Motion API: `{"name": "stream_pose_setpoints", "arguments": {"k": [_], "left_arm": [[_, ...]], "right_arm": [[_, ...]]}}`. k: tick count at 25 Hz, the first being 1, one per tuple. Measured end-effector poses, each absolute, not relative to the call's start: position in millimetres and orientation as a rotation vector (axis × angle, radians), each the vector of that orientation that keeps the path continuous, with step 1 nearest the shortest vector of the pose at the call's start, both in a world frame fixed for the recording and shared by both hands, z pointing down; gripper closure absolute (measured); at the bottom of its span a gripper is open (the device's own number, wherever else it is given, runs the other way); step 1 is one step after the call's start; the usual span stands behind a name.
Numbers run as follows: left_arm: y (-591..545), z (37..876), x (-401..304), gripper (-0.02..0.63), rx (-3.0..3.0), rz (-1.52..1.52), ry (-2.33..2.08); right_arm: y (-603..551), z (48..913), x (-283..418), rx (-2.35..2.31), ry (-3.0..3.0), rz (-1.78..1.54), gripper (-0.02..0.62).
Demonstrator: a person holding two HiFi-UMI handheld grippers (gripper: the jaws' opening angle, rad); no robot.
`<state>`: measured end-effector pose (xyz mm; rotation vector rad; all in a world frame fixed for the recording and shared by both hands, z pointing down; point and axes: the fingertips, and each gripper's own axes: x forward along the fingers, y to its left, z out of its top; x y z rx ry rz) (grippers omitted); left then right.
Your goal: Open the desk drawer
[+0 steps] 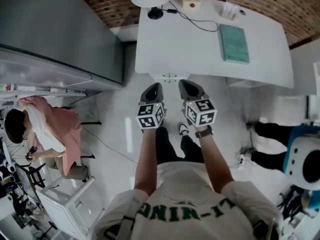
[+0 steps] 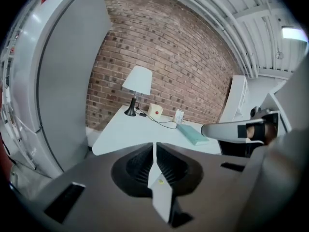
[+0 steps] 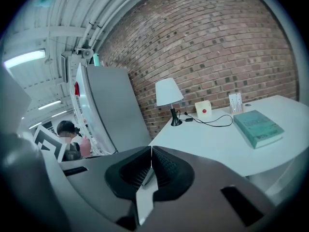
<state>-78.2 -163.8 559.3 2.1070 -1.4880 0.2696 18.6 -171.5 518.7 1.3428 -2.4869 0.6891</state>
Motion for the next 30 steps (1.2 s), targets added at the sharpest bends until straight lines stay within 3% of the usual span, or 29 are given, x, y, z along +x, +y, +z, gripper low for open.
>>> {"name": "stream_pose_setpoints", "arguments": {"k": [13,24,30], "left_arm": [[-195.5,723.8,-75.8,0.547,1.828,0.271,-1.427],[-255.3,839.7,-71.8,0.515,1.529,-0.113,-1.274],[-279.8,890.2,-65.0,0.455,1.43,-0.303,-1.174]], "right_arm": [[-199.2,617.7,18.0,1.309,-2.446,0.819,0.591],[-219.2,703.5,3.6,1.271,-2.439,0.924,0.591],[-226.0,740.8,0.5,1.269,-2.443,0.97,0.591]]}}
